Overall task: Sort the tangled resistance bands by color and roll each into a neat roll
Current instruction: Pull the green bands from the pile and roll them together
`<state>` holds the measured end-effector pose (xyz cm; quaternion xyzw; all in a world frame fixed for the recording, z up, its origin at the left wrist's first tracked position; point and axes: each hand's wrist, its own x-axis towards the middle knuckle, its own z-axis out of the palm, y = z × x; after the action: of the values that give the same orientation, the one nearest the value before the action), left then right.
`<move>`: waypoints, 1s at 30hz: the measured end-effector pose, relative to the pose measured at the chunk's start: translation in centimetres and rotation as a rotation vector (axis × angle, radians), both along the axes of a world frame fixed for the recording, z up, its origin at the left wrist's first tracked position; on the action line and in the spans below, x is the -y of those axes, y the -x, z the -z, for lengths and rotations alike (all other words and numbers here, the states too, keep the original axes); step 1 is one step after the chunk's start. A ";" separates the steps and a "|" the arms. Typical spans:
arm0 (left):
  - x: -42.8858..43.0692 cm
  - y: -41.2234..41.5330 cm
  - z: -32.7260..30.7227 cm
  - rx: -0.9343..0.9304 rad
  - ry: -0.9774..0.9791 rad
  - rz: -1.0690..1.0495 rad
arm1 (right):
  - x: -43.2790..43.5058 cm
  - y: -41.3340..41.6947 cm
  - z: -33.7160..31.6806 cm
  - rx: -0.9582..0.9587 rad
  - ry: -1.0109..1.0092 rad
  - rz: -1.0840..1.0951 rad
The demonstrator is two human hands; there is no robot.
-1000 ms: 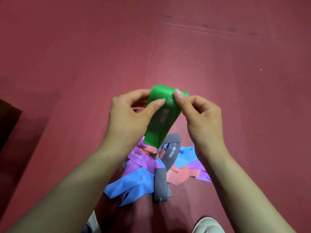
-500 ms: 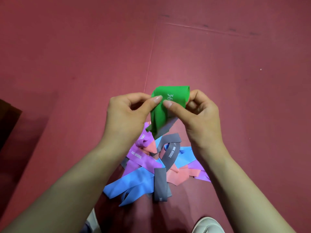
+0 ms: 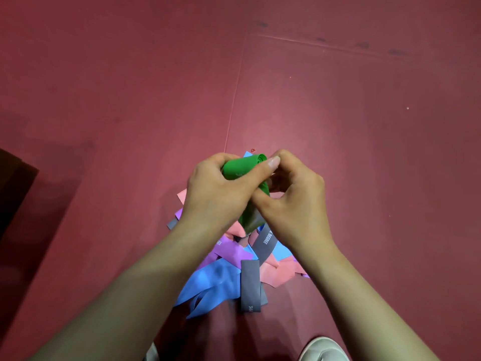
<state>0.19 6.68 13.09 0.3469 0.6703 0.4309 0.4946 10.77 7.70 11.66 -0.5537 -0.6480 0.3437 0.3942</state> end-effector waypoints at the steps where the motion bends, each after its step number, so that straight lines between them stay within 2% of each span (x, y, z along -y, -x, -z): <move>1: -0.1 0.1 0.0 -0.005 -0.009 -0.002 | 0.0 0.1 0.0 0.007 -0.010 0.002; 13: -0.1 0.0 -0.2 -0.211 -0.098 -0.077 | 0.1 0.1 -0.1 -0.003 0.016 -0.028; 20: -0.2 -0.1 0.1 -0.202 -0.064 -0.035 | 0.2 0.2 -0.2 0.094 -0.077 -0.052; 30: 0.0 -0.3 0.4 -0.174 -0.045 0.021 | 0.1 0.1 -0.1 0.079 -0.118 0.018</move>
<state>0.45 6.71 12.72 0.4012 0.6973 0.4090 0.4308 10.65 7.56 11.75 -0.5484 -0.6773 0.2792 0.4033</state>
